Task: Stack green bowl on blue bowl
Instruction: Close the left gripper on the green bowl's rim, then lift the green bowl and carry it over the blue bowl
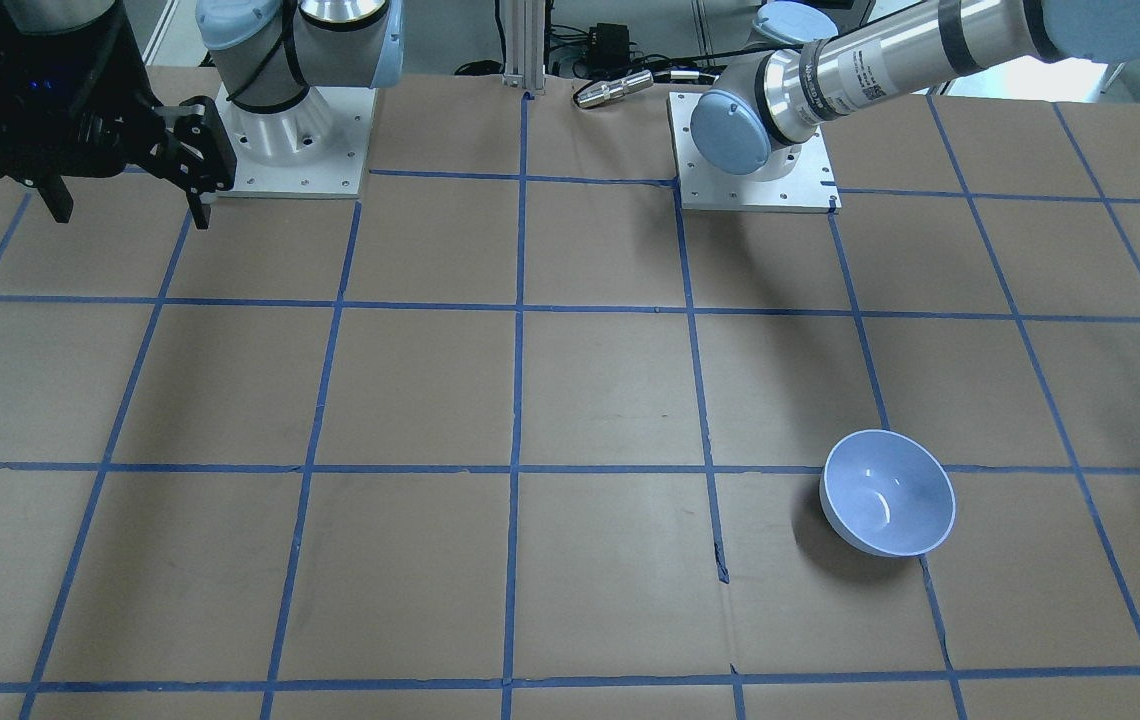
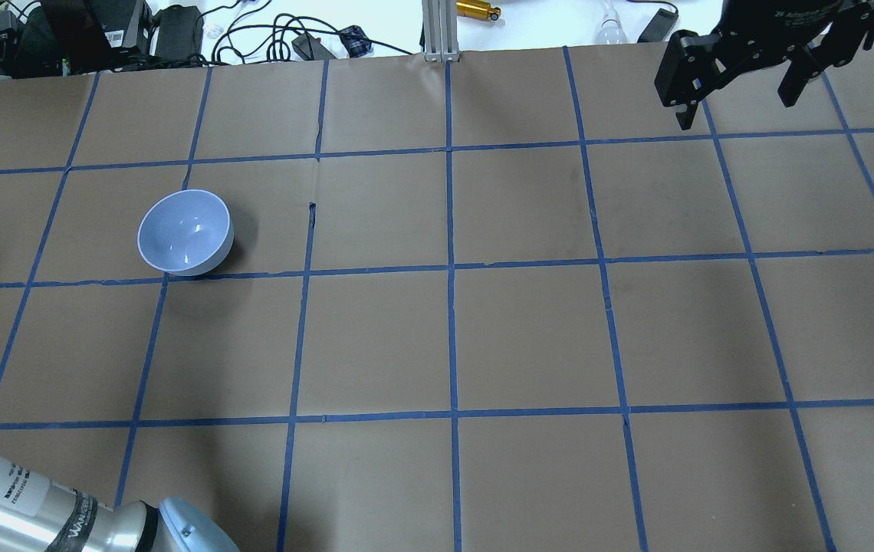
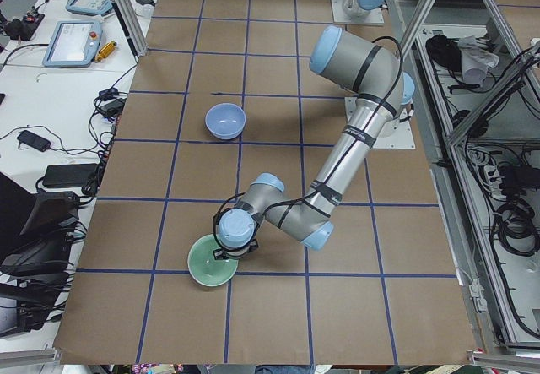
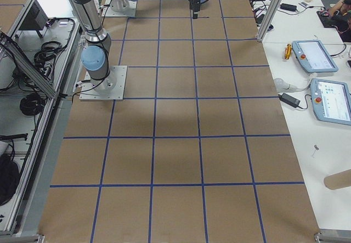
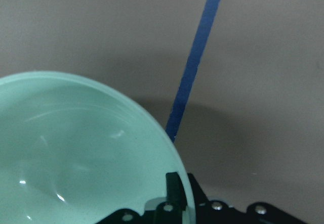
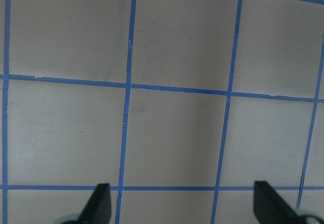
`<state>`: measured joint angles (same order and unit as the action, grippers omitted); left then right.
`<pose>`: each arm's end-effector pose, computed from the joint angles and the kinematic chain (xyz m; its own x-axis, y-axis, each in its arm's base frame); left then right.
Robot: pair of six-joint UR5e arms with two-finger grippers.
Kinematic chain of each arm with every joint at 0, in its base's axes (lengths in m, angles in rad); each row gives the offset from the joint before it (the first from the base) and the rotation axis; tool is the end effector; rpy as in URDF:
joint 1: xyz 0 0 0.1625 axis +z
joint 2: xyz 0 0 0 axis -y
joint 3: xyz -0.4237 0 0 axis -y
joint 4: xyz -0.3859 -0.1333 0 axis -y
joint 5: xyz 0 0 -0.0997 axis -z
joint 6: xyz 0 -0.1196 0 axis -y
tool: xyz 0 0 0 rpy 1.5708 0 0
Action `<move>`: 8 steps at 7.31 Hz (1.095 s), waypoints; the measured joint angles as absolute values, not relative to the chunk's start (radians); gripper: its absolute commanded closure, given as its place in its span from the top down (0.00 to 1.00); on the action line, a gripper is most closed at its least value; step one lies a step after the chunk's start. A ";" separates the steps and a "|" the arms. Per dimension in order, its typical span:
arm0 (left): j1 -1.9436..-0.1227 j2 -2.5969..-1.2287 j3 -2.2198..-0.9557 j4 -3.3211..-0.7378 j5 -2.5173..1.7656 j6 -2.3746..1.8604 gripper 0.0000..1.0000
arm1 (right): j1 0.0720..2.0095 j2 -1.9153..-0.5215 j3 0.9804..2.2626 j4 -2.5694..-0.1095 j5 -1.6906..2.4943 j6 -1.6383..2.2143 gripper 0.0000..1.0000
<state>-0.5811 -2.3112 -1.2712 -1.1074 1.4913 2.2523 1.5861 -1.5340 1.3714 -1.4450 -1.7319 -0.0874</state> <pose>0.5378 -0.5240 0.1937 -0.3033 0.9505 -0.0676 0.9526 0.3006 -0.0474 0.1218 -0.4986 0.5341 -0.9819 -0.0964 0.1629 -0.1014 0.9946 -0.0227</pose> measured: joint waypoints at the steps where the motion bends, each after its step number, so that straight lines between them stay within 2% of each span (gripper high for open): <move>1: -0.581 -2.309 -1.271 -1.108 1.492 2.253 0.00 | 1.586 -1.534 1.371 -1.445 -1.732 -0.087 1.00; 5: -0.601 -2.264 -1.286 -1.121 1.499 2.253 0.00 | 1.586 -1.534 1.371 -1.445 -1.732 -0.087 1.00; 8: -0.691 -2.131 -1.389 -1.149 1.503 2.256 0.00 | 1.586 -1.534 1.371 -1.445 -1.732 -0.087 1.00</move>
<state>-0.6915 -2.1306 -1.3893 -1.1487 1.5033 2.2556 1.5862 -1.5340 1.3714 -1.4450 -1.7319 -0.0874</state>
